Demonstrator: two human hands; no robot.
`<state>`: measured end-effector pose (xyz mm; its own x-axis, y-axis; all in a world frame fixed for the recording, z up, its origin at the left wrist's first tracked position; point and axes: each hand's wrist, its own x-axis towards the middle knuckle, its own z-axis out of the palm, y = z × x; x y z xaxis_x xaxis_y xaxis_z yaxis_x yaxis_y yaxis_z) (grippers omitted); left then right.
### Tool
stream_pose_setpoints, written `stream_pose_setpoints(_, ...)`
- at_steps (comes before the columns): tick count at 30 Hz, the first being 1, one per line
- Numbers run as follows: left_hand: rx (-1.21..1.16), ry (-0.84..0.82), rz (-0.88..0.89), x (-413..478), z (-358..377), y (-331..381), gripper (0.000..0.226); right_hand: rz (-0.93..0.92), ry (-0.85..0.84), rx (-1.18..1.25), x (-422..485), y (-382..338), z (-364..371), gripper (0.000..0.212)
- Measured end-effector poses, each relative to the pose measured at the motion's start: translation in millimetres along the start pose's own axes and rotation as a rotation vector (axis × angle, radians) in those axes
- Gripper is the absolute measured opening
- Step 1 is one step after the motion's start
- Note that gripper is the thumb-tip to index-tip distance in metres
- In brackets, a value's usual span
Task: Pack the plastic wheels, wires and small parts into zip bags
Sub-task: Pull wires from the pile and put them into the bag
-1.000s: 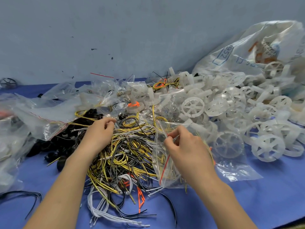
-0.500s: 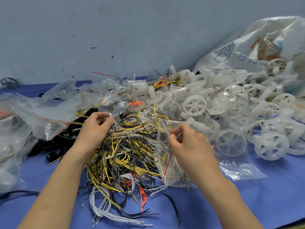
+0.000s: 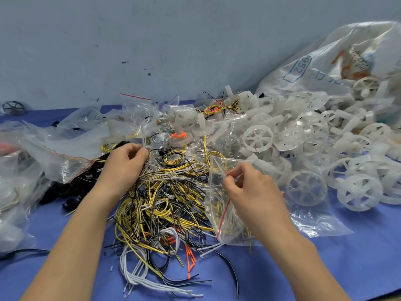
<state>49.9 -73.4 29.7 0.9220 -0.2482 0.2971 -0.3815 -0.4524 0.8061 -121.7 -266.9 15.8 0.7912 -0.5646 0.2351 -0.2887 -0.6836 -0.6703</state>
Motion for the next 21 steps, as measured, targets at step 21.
stream_pose_setpoints(21, -0.602, 0.06, -0.36, 2.1, -12.8, 20.7, 0.025, 0.009, 0.016, 0.002, -0.2, 2.1, -0.9, 0.012)
